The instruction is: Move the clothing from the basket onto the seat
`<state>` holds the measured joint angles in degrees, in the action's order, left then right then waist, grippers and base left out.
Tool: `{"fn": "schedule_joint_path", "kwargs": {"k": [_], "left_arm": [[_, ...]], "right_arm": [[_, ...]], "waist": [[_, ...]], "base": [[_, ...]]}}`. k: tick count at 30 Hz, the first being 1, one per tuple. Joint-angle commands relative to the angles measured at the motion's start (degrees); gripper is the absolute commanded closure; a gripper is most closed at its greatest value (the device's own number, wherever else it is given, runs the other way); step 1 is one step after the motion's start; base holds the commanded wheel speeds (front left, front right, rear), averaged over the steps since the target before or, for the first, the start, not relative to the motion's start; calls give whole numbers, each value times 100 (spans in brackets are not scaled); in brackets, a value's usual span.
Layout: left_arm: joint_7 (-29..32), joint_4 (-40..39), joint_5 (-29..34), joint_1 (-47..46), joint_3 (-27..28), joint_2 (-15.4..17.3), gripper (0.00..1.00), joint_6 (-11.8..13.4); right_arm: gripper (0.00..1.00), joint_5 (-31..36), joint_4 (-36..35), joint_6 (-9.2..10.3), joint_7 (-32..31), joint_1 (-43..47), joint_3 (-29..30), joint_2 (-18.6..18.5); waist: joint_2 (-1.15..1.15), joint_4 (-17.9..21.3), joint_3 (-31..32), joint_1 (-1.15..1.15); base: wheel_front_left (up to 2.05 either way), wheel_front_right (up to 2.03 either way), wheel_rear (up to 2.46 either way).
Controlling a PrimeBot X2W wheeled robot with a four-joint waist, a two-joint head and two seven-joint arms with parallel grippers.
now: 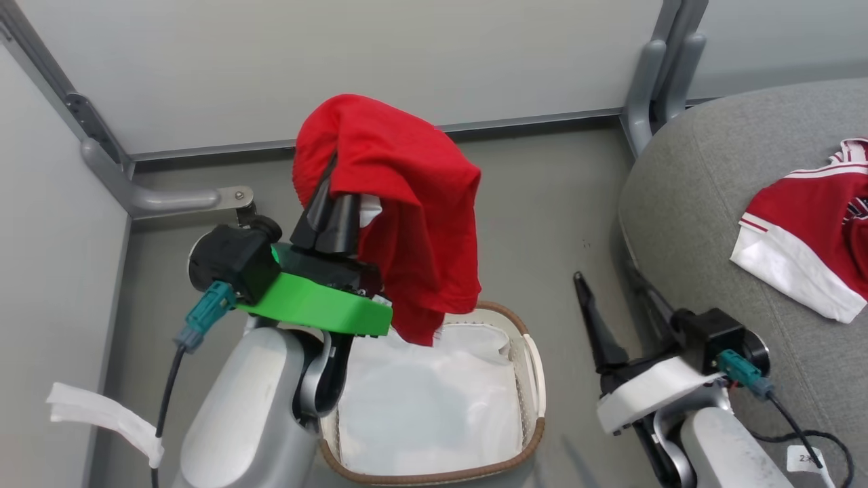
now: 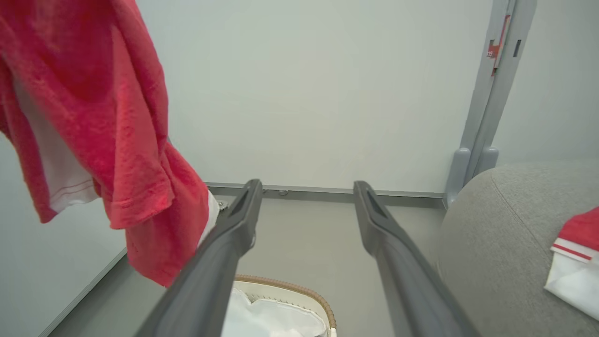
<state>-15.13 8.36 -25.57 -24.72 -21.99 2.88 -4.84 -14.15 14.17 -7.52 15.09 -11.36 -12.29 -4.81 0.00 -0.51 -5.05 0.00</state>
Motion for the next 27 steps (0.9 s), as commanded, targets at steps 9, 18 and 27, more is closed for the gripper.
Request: {"fn": "schedule_joint_path", "kwargs": {"k": [9,18,27], "left_arm": [[-2,-6,-157,60,-541,12,100,51],[-3,-28,-488,83,-1156,13,100,30],[-2,-72,-741,40,-1435,12,100,126]], "right_arm": [[0,-258,-378,7,11,-890,-1685,-536],[0,-43,530,7,10,-1966,-2471,-415],[100,-122,1142,7,11,-2249,-2378,19]], "waist": [[0,-177,35,0],[0,-480,76,0],[0,-706,44,0]], "base": [[0,0,0],[0,0,0],[0,0,0]]}}
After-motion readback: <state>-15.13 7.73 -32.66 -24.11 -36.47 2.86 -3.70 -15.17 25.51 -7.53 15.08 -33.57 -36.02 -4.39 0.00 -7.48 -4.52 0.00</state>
